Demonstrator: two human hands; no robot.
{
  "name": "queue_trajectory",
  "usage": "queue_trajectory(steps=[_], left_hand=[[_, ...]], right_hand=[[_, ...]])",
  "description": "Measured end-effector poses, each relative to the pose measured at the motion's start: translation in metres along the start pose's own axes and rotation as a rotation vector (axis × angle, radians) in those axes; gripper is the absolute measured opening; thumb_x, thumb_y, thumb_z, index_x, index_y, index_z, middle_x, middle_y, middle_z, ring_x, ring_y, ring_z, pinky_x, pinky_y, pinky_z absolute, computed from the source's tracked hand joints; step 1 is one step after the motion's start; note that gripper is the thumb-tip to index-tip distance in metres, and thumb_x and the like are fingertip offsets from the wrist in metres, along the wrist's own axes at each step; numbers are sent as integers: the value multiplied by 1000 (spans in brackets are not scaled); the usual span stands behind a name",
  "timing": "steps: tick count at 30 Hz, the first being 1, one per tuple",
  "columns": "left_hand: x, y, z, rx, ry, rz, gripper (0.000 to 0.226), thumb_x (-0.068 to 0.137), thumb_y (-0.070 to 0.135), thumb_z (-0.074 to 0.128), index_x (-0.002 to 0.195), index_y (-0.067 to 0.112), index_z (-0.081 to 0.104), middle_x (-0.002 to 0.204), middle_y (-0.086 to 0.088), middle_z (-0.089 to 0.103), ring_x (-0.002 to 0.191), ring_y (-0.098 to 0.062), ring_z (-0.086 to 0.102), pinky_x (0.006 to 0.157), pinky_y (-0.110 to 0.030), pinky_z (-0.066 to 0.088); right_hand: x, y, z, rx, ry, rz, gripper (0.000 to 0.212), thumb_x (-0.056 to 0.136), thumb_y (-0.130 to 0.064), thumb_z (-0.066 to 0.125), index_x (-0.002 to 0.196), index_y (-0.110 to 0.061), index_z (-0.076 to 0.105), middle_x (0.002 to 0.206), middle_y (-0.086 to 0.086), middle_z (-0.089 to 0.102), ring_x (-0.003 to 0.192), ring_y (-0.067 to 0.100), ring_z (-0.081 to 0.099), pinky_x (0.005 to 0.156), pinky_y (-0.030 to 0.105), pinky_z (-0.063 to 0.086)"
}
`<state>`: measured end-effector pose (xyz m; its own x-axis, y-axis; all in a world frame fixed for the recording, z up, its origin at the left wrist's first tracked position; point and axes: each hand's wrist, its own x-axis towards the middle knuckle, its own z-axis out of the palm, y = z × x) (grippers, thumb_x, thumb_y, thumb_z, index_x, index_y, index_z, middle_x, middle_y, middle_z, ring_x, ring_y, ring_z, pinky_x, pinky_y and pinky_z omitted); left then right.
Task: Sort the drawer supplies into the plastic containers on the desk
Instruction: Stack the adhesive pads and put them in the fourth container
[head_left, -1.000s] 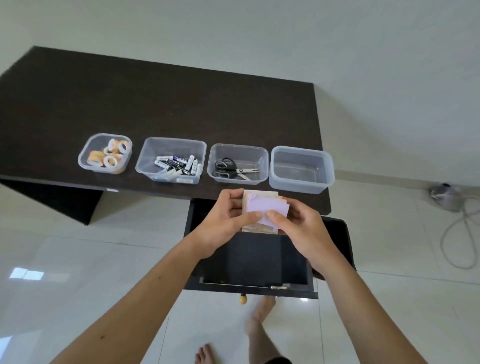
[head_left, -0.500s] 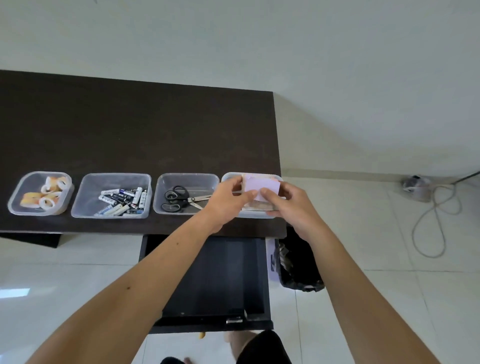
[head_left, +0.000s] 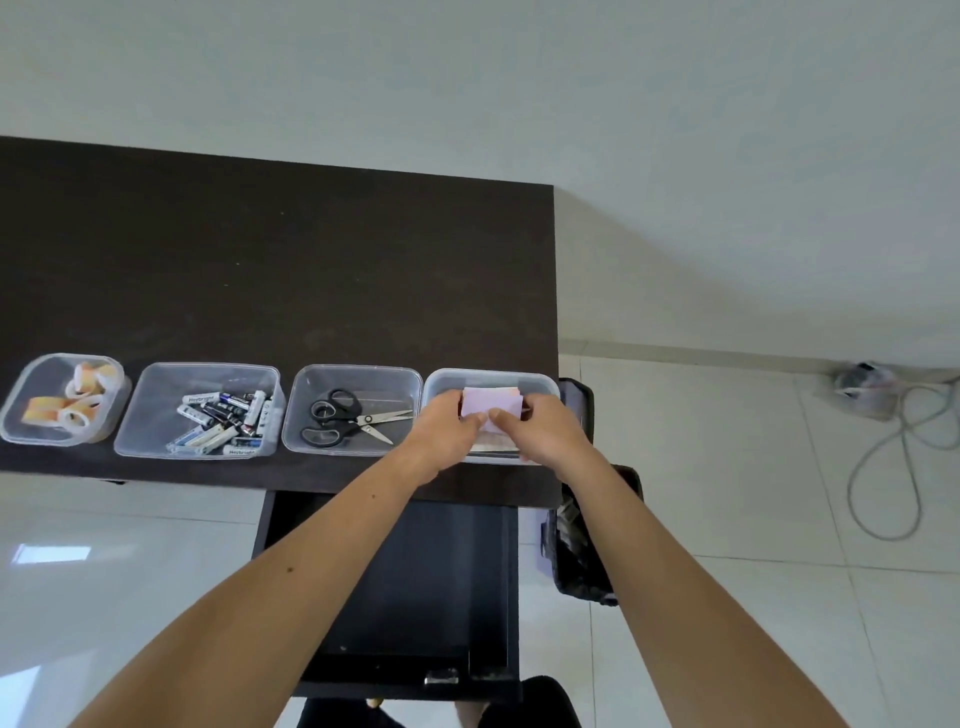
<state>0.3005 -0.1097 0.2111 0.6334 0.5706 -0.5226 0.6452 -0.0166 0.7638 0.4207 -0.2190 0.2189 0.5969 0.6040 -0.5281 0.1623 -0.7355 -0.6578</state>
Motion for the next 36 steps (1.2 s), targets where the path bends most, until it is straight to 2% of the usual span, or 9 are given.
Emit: queue_trajectory(steps=[3, 8, 12, 15, 20, 25, 28, 32, 36], left_hand=[[6, 1, 5, 23, 91, -53, 16, 105, 22, 58, 117, 14, 66, 109, -6, 73, 99, -26, 68, 83, -40, 56], [11, 0, 11, 13, 162, -84, 16, 104, 23, 61, 115, 13, 67, 108, -6, 74, 97, -27, 70, 77, -37, 58], [9, 0, 14, 25, 195, -60, 14, 105, 21, 62, 114, 11, 67, 109, -5, 74, 95, -24, 69, 70, -30, 53], [7, 1, 16, 54, 226, -44, 16, 105, 22, 62, 114, 10, 66, 106, -8, 73, 92, -26, 68, 75, -35, 54], [4, 5, 18, 92, 233, -51, 21, 106, 23, 59, 115, 6, 65, 99, -9, 69, 83, -23, 60, 69, -31, 46], [-11, 10, 7, 129, 272, 49, 15, 105, 23, 63, 100, 11, 55, 96, -11, 69, 84, -28, 62, 76, -42, 54], [-27, 13, -3, 57, 308, 138, 15, 103, 21, 66, 101, 19, 51, 101, -2, 64, 90, -30, 68, 85, -51, 61], [-66, 0, -24, -136, 335, 279, 34, 103, 18, 67, 137, 21, 62, 114, 18, 68, 109, -3, 68, 95, -20, 54], [-116, -60, -35, -217, 362, 357, 31, 101, 15, 71, 128, 27, 66, 111, 19, 73, 106, 2, 69, 96, -12, 52]], right_hand=[[7, -3, 5, -93, 8, -16, 28, 104, -41, 60, 107, -14, 65, 91, 0, 65, 92, 24, 63, 69, 31, 43], [18, -1, 11, -103, 34, 6, 37, 104, -44, 60, 117, -10, 69, 100, 4, 68, 95, 26, 65, 74, 30, 43], [17, 1, 13, -166, 75, 10, 41, 104, -48, 59, 111, -9, 67, 94, 7, 68, 87, 26, 64, 61, 30, 41], [14, 1, 19, -193, 152, 16, 42, 104, -48, 60, 113, -8, 69, 102, 12, 73, 91, 28, 69, 68, 32, 46], [4, -6, 21, -199, 219, 34, 43, 105, -45, 60, 125, -8, 69, 115, 12, 75, 103, 29, 72, 80, 34, 57], [-4, -15, 5, -278, 244, -19, 38, 102, -47, 63, 104, -9, 69, 109, 16, 75, 105, 37, 69, 78, 37, 51], [-20, -26, -10, -265, 332, -103, 41, 101, -41, 67, 125, -8, 70, 118, 14, 76, 112, 37, 69, 91, 41, 55], [-54, -34, -19, -298, 450, -272, 45, 100, -35, 68, 139, -14, 65, 133, 9, 72, 123, 32, 66, 102, 40, 50], [-98, -14, 5, -269, 518, -487, 33, 97, -29, 73, 127, -16, 70, 123, 2, 74, 111, 28, 68, 96, 38, 53]])
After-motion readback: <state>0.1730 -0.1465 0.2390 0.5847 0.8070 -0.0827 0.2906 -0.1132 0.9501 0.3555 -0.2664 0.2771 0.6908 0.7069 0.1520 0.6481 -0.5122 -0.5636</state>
